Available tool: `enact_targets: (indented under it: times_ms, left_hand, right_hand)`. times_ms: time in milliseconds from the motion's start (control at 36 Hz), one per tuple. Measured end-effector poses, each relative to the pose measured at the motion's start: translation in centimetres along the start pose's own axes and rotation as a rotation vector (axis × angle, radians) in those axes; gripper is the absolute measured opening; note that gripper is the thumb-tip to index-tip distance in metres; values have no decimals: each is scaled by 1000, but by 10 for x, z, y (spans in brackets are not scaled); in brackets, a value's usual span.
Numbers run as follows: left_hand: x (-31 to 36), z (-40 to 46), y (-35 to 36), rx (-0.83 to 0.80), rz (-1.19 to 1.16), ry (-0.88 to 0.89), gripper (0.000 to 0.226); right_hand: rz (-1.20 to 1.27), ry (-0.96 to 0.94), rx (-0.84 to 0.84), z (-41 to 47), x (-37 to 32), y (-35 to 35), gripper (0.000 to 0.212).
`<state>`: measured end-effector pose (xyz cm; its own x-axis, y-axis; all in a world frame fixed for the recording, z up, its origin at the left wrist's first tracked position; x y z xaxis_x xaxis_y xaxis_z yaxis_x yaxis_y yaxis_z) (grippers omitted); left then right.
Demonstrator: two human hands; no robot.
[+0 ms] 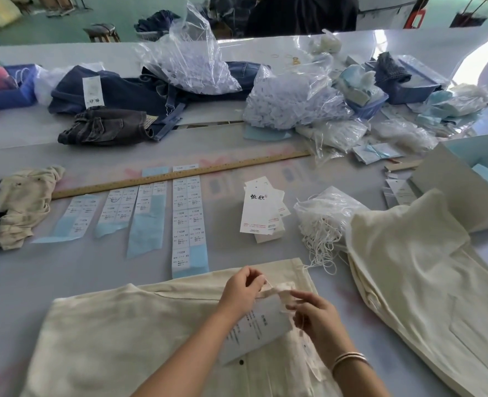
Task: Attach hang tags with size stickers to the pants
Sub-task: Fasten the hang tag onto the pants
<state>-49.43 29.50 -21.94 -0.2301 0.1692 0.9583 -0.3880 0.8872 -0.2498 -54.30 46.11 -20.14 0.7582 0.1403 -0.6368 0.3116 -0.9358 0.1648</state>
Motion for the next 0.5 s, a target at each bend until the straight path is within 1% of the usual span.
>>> enact_targets:
  times_ms: [56,83,139,222,333,417,500]
  left_hand:
    - [3,1,2,6,-82,-15,10]
    - [6,1,3,6,-133,-17,11]
    - [13,2,4,-5,-207,-14,14]
    - [18,3,6,-40,-174,1,15]
    - [23,2,6,-70,-185,9,16]
    - [29,-1,5,-93,-223,25,18]
    - [36,-5,2,-86,-266,47,16]
  right_hand:
    - [271,103,-126,-4,-6,-6,29]
    - [350,121,-178,-6,-9,-7,31]
    - [414,102,-255,-8,-14,-8,35]
    - [352,20,-298,-10,-22,-4,40]
    - [205,-76,-291,-12,-35,4,46]
    - [225,-122,-276,-14,-44,10,45]
    - [222,-145,-261,-16,-51,12,40]
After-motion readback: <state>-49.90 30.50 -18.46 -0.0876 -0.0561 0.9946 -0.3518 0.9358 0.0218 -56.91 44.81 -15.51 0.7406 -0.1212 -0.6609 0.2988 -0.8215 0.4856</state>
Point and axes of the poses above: each hand's wrist, its own z-axis towards the middle knuckle, its own y-axis out of the palm, x = y × z, the point moved 3 cm from there along z, towards the middle knuckle, and after that the axes turned 12 degrees about y, right-handed, at the moved point
